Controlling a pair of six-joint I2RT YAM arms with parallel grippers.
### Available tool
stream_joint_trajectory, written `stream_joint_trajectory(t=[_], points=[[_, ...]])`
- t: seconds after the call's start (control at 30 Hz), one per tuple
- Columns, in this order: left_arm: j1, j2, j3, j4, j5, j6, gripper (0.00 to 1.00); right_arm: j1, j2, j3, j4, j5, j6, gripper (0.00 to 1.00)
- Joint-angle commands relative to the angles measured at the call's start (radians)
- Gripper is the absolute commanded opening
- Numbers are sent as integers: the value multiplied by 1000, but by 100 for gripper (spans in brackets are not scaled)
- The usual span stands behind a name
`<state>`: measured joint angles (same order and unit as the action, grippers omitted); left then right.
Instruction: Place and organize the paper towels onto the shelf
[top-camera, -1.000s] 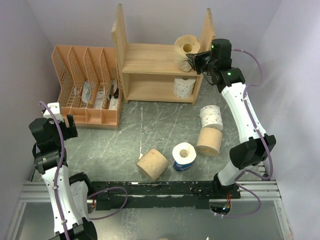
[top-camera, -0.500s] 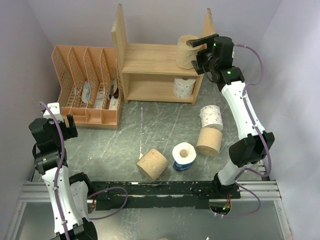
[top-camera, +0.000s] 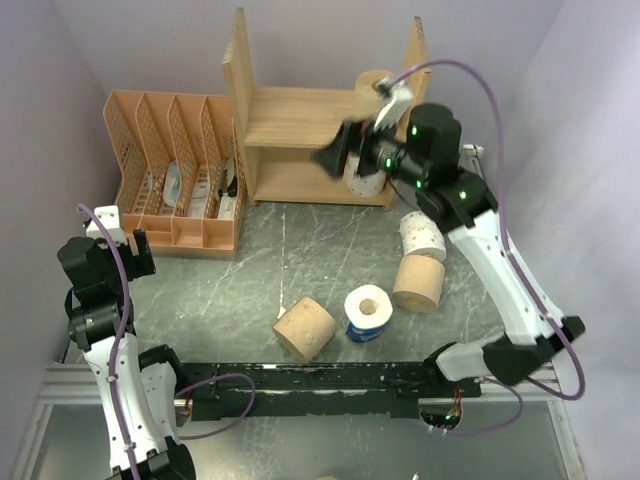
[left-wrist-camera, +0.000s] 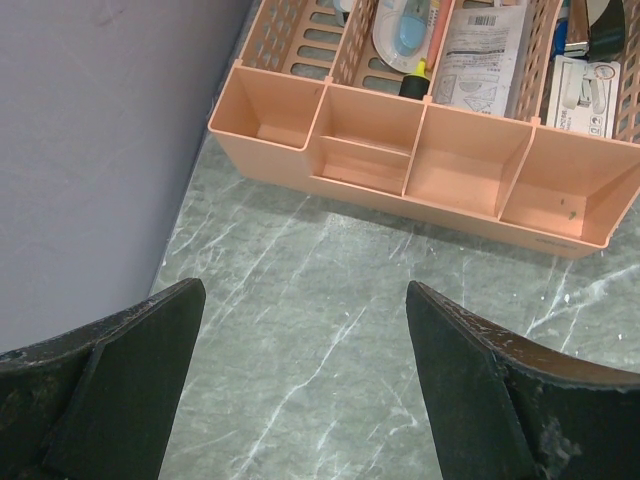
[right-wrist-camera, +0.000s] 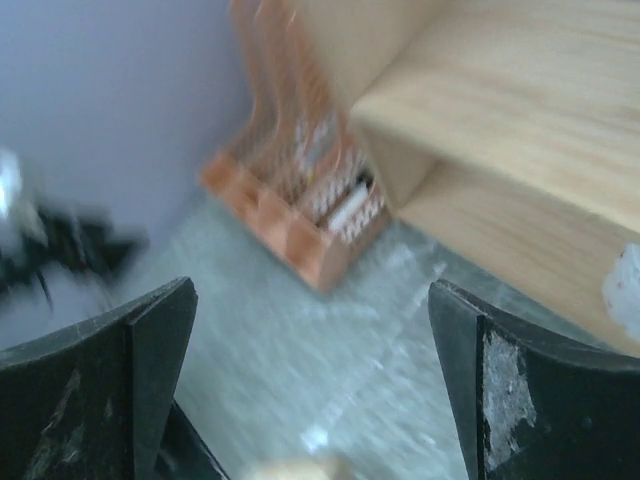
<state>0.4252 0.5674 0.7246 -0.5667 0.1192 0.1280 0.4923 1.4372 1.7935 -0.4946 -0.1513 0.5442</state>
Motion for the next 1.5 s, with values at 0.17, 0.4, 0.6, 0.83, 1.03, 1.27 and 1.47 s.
stream_joint_trajectory(t=[0.17,0.4,0.6,0.83,1.03,1.27,1.47], points=[[14,8,18,12,20,13,93,255,-76,-373,-465,-191,-1104,100],[15,17,20,13,9,9,93,365,1,-421,-491,-260,-1063,100],[15,10,18,14,6,6,92,271,162,-354,-517,-382,-952,96],[15,5,19,14,5,5,93,232,254,-327,-577,-456,-898,88],[14,2,17,14,10,7,93,231,274,-364,-599,-405,-889,85],[14,-4,18,13,16,10,93,235,312,-368,-627,-415,-897,84],[14,-8,16,13,17,11,93,252,347,-371,-634,-465,-893,82]])
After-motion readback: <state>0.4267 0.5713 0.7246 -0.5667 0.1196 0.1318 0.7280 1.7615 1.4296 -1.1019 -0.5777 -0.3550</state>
